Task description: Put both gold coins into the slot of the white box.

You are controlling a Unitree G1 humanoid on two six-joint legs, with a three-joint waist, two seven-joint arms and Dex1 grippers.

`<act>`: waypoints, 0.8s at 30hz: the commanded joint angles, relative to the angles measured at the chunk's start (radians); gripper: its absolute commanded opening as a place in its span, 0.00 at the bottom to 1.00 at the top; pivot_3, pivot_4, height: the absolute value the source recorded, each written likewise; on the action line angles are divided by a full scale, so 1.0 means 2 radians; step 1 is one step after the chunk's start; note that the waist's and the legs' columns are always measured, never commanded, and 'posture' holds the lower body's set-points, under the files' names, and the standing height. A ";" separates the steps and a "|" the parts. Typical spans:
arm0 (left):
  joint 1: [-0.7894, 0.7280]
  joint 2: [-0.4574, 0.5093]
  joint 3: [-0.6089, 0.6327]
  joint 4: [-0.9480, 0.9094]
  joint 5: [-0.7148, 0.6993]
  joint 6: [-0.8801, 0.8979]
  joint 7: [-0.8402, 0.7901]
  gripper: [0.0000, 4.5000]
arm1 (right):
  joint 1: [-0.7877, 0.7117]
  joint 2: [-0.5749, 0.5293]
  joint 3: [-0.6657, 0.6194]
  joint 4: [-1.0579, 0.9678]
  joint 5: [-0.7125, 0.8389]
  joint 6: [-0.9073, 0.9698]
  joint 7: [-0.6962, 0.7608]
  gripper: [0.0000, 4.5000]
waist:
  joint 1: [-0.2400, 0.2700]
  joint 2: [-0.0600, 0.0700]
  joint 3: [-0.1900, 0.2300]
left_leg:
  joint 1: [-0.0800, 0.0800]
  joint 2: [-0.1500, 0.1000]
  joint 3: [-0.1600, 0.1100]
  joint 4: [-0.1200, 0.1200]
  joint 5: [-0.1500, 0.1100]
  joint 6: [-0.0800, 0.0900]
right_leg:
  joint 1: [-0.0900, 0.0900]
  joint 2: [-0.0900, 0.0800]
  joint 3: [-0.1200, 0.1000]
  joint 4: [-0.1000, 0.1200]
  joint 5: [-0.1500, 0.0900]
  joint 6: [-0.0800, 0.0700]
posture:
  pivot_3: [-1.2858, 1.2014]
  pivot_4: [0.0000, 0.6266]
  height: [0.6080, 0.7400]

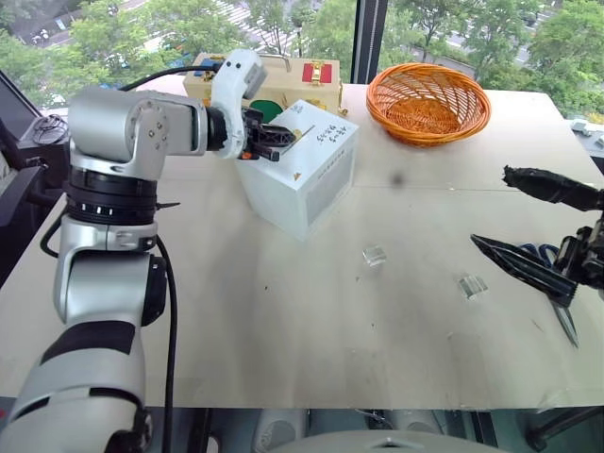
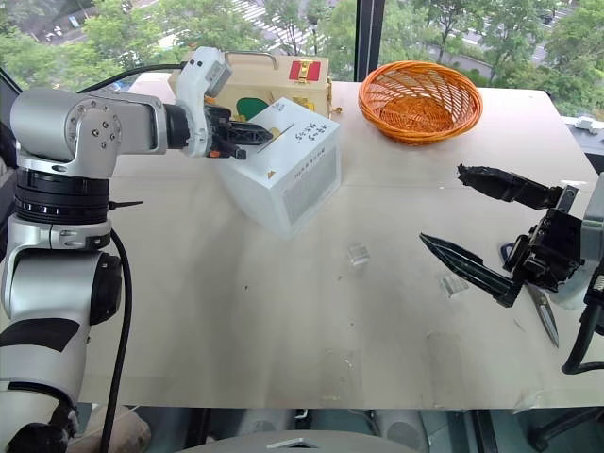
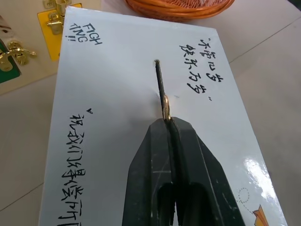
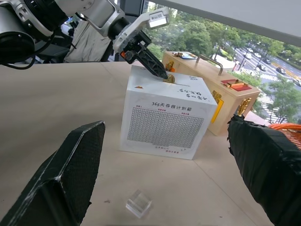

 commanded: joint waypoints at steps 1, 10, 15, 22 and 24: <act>-0.003 0.001 -0.002 -0.036 0.014 -0.008 0.003 0.00 | 0.001 0.000 -0.003 -0.010 -0.001 -0.010 -0.004 0.99 | 0.000 0.000 0.000 | 0.000 0.000 0.000 0.000 0.000 0.000 | 0.000 0.000 0.000 0.000 0.000 0.000 | 0.52 0.24 1.00; 0.029 -0.035 0.138 -0.101 -0.046 -0.056 0.004 0.59 | 0.024 0.000 0.005 -0.006 -0.030 -0.001 -0.018 1.00 | -0.001 0.000 0.000 | 0.000 0.000 0.000 0.000 0.000 0.000 | 0.000 0.000 0.000 0.000 0.000 0.000 | 0.52 0.24 1.00; 0.185 -0.037 0.207 -0.281 -0.155 -0.090 -0.070 0.59 | 0.055 0.021 0.011 0.009 -0.085 -0.024 -0.007 1.00 | -0.004 0.001 0.000 | 0.000 0.001 0.000 0.000 0.000 0.000 | 0.000 0.000 0.001 0.000 0.000 0.000 | 0.52 0.24 1.00; 0.437 0.008 0.248 -0.393 -0.166 -0.158 -0.122 0.59 | 0.208 0.071 -0.076 0.022 -0.127 -0.044 0.070 1.00 | 0.002 0.001 -0.001 | 0.000 0.000 0.000 0.000 0.000 0.000 | 0.000 0.000 0.000 0.000 -0.001 -0.002 | 0.52 0.24 1.00; 0.498 0.018 0.252 -0.396 -0.149 -0.189 -0.136 0.59 | 0.259 0.085 -0.102 0.028 -0.141 -0.050 0.094 1.00 | 0.002 0.001 -0.002 | 0.001 0.000 0.001 0.000 0.000 0.000 | 0.001 -0.001 0.000 0.000 -0.001 -0.002 | 0.52 0.24 1.00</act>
